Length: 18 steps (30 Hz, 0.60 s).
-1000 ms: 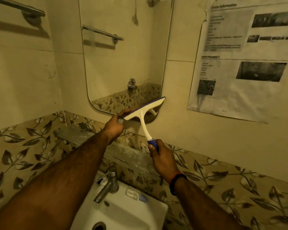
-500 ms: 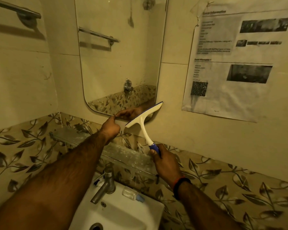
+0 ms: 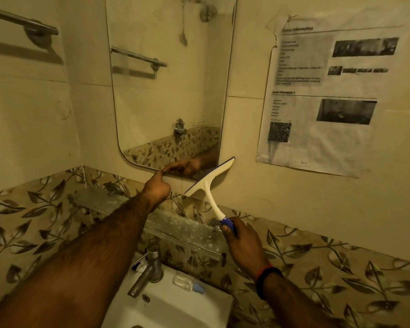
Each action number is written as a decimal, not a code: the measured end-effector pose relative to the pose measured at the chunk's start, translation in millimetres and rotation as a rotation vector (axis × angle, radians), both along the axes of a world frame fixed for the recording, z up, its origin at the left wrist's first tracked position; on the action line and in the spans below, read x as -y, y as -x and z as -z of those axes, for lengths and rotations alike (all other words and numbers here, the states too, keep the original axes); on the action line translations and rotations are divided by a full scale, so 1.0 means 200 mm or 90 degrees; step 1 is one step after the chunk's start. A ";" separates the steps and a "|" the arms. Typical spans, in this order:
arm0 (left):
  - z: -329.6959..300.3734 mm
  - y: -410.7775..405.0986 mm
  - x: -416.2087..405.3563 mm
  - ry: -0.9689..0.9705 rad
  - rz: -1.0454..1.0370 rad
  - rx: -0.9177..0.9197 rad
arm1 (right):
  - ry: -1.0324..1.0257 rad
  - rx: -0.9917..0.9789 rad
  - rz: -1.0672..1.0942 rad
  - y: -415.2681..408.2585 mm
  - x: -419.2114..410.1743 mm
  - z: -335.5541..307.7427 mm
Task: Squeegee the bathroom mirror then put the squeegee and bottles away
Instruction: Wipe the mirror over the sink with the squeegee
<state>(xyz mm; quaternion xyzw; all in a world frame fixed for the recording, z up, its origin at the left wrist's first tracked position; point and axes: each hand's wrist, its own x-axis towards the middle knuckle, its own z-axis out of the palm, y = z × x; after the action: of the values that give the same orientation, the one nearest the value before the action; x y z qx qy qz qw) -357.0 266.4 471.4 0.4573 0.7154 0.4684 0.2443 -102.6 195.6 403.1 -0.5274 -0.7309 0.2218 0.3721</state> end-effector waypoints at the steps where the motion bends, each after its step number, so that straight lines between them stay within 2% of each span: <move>1: 0.00 0.00 0.00 0.000 0.000 -0.003 | 0.002 -0.009 0.001 -0.01 0.01 0.01; 8: -0.03 0.02 0.07 0.006 0.057 -0.026 | -0.010 -0.095 -0.054 0.07 0.01 -0.12; 11: -0.05 0.07 0.08 0.013 0.074 -0.082 | -0.053 -0.125 -0.089 0.22 -0.03 -0.31; 18: -0.06 0.15 0.05 -0.010 0.080 -0.166 | -0.113 -0.284 -0.166 0.66 -0.20 -0.92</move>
<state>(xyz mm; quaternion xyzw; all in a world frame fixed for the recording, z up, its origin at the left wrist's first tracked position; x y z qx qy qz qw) -386.7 255.6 483.6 0.5600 0.7073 0.3944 0.1749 -235.5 236.2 586.7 -0.3325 -0.7089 0.3136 0.5371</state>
